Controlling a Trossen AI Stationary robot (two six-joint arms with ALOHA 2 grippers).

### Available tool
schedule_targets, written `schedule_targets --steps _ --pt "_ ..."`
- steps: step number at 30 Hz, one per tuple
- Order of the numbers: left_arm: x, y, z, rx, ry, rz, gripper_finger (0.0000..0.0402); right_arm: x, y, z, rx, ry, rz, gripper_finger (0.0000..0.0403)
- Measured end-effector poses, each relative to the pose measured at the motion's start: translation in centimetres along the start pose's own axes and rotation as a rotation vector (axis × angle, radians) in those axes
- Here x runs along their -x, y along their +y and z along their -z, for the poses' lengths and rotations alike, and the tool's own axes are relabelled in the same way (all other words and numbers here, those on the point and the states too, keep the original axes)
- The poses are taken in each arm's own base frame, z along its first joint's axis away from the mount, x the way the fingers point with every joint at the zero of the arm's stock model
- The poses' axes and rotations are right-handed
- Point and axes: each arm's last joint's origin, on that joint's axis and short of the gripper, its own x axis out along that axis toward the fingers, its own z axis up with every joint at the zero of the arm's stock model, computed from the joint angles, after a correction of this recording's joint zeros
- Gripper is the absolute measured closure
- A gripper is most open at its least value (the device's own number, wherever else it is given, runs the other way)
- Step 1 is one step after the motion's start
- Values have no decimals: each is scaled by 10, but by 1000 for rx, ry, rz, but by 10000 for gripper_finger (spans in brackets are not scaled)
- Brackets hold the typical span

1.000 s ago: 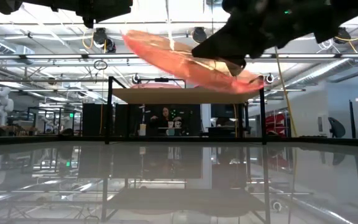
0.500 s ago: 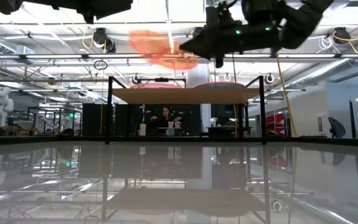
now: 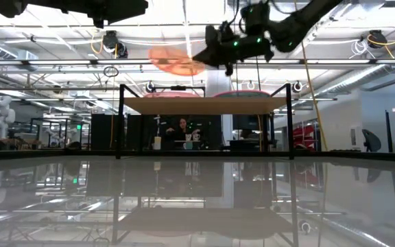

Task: Place and stack plates onto a shelf
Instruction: Stack the bottom orange plate on the pink plate on the shelf

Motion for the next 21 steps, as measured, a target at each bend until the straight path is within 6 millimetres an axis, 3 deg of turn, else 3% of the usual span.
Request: schedule_targets --steps 5,12,16,21 --pt "0 0 0 18 1 2 248 -15 -17 24 -70 57 9 403" --pt "0 0 0 21 2 4 248 -23 -23 42 -77 88 46 397" --pt "0 0 0 28 1 3 248 -22 -23 41 -55 86 44 363" --pt "0 0 0 37 2 4 248 -18 -21 32 -48 79 36 293"
